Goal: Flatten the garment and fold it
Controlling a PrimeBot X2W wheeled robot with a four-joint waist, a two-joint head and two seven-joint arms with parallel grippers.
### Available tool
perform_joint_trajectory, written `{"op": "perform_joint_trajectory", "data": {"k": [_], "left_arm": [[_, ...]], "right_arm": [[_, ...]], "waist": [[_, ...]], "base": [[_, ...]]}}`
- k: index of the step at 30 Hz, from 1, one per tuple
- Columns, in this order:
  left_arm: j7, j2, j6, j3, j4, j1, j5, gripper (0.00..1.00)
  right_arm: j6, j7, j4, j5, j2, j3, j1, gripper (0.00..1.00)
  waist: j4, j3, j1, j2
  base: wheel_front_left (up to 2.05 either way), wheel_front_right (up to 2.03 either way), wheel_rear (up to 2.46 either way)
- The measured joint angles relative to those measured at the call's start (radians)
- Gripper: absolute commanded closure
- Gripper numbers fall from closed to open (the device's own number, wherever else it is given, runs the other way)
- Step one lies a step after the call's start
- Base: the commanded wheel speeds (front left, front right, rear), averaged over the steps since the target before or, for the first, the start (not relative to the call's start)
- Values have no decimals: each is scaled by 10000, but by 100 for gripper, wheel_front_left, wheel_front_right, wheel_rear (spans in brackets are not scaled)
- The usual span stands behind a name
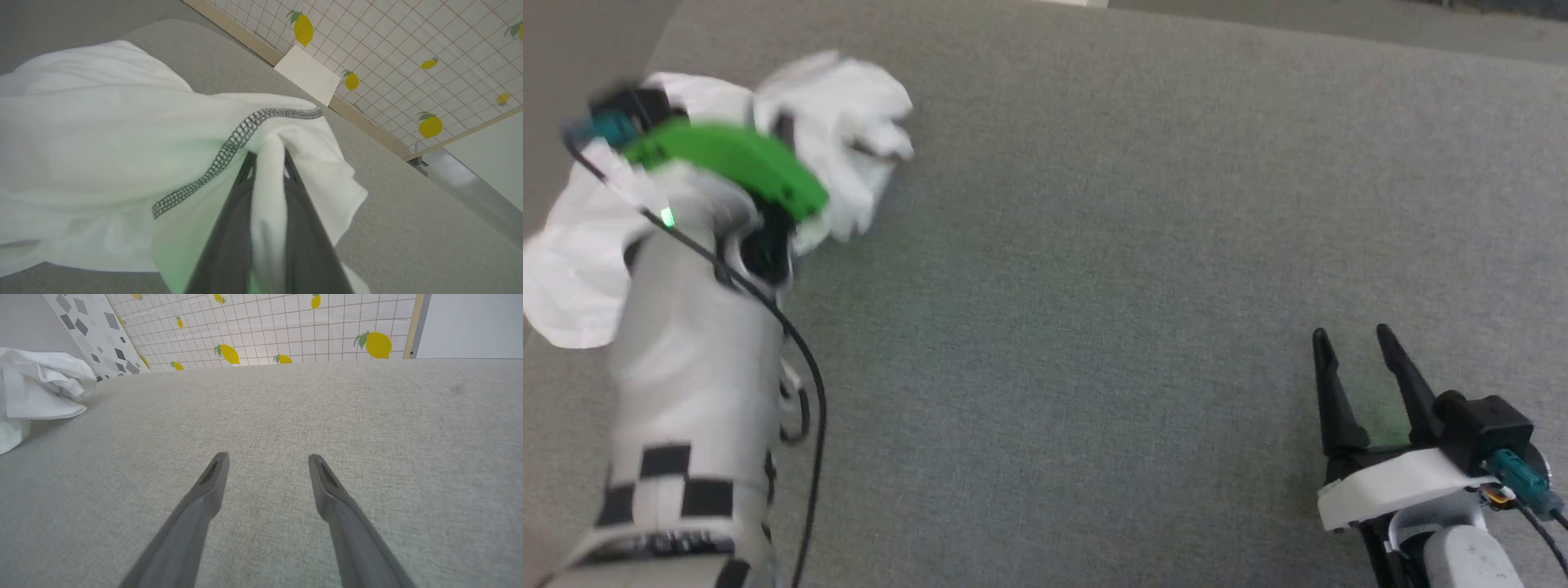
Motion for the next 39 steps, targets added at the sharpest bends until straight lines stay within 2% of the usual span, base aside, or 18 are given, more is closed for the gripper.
{"op": "perform_joint_trajectory", "data": {"k": [2, 4, 10, 14, 18, 22, 25, 30, 35, 39], "left_arm": [[-42, 69, -568, -171, -449, -681, -38, 100], [-10, 165, -784, -351, -825, -1425, -27, 100], [466, 209, -1133, -874, -1810, -3374, 40, 100], [859, -155, -1306, -1277, -2054, -4326, -270, 100], [1342, -522, -1360, -1647, -1937, -4337, -686, 100], [2188, -696, -1444, -2429, -1697, -3355, -1007, 100], [2801, -757, -1452, -3149, -1501, -1871, -1218, 100], [4017, -792, -1540, -5026, -1283, 822, -1519, 100], [4811, -796, -1544, -6311, -1175, 2978, -1551, 100], [4823, -709, -1570, -6422, -1615, 3344, -1684, 100]], "right_arm": [[0, -107, 186, 157, 4, 119, -5, 0], [0, -201, 380, 359, 4, 213, -15, 0], [0, -424, 978, 886, 8, 418, -13, 0], [0, -508, 1254, 1097, 4, 291, 2, 0], [0, -583, 1404, 1191, 2, 138, 26, 0], [0, -583, 1425, 1235, -4, -54, 45, 0], [0, -583, 1381, 1264, -8, -107, 126, 0], [0, -583, 1277, 1262, -6, -90, 195, 0], [0, -585, 1191, 1266, -4, -151, 258, 0], [0, -585, 1179, 1267, -4, -174, 324, 0]], "waist": [[9, -258, 0, 0], [-34, -515, -1, 0], [-584, -1114, -2, 0], [-1211, -1378, -2, 0], [-1826, -1590, -3, 0], [-2411, -1777, -2, 0], [-2766, -1897, -2, 0], [-3205, -1994, -2, 1], [-3328, -1937, -3, 0], [-3144, -1938, -2, 0]], "base": [[0, 0, 0], [0, 0, 0], [0, 0, 0], [0, 0, 0], [0, 0, 0], [0, 0, 0], [0, 0, 0], [0, 0, 0], [0, 0, 0], [0, 0, 0]]}}
